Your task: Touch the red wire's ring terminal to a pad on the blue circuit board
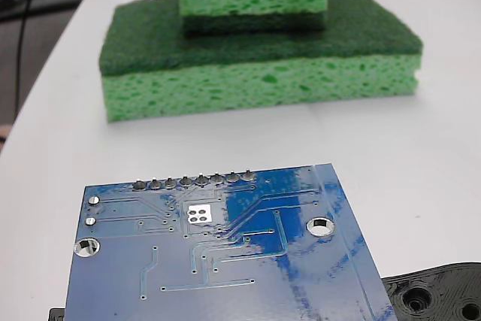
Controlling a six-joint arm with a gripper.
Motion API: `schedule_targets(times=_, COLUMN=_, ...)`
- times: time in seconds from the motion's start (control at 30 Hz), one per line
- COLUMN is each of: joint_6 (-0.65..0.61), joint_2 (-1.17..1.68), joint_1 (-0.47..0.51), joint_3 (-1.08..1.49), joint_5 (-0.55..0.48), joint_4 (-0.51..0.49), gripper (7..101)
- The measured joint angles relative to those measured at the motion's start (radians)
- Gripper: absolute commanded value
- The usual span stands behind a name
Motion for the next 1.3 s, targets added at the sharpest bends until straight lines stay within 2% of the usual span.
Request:
schedule_targets(times=0.17, joint_6=0.005, joint_2=0.0, joint_1=-0.006, joint_3=0.02, joint_5=0.043, joint_4=-0.002, gripper=100.3)
schedule_targets(times=0.37, joint_6=0.034, joint_2=0.0, joint_1=-0.115, joint_3=0.02, joint_5=0.138, joint_4=0.0, gripper=100.3)
schedule_targets(times=0.43, joint_6=0.037, joint_2=0.0, joint_1=-0.112, joint_3=0.02, joint_5=0.164, joint_4=0.0, gripper=100.3)
schedule_targets(times=0.83, joint_6=0.028, joint_2=0.0, joint_1=-0.063, joint_3=0.02, joint_5=0.118, joint_4=0.0, gripper=100.3)
schedule_targets(times=1.3, joint_6=0.026, joint_2=0.0, joint_1=-0.061, joint_3=0.02, joint_5=0.114, joint_4=0.0, gripper=100.3)
